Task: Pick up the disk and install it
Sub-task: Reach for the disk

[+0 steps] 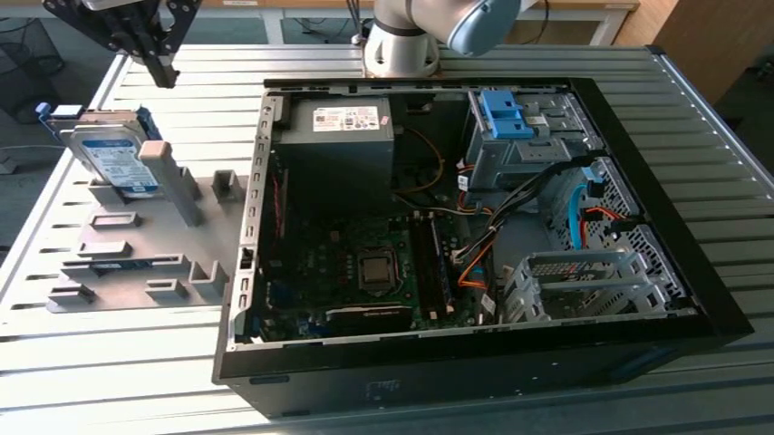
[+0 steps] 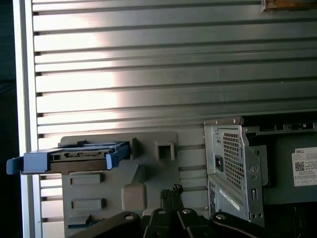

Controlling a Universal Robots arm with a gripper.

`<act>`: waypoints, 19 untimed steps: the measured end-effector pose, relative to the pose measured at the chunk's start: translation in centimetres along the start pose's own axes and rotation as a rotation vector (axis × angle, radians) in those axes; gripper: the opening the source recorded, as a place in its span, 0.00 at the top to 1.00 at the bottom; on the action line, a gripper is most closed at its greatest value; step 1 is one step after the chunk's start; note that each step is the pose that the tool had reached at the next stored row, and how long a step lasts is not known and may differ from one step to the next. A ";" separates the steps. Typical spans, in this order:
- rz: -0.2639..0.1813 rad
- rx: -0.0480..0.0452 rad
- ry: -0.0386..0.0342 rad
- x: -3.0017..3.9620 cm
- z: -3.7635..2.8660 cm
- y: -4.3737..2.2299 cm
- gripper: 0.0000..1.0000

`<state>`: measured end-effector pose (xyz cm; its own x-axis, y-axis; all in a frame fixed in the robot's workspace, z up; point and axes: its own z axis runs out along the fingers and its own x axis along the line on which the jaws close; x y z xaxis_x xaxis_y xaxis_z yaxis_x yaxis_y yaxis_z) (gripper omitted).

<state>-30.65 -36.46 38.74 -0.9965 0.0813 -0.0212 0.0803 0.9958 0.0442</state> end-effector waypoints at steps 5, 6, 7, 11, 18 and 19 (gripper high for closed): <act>0.000 0.0000 0.0000 0.89 -0.02 0.04 0.89; 0.000 0.0000 0.0000 1.08 -0.02 0.03 0.89; 0.000 0.0000 -0.0001 1.27 -0.02 0.03 0.89; 0.000 0.0000 -0.0001 2.07 -0.03 0.03 0.89; 0.000 0.0001 0.0001 3.68 -0.07 0.01 0.89; 0.000 0.0000 0.0001 3.87 -0.07 0.01 0.89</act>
<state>-34.50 -36.15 38.73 -0.9965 0.0815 -0.0211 0.0805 0.9958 0.0441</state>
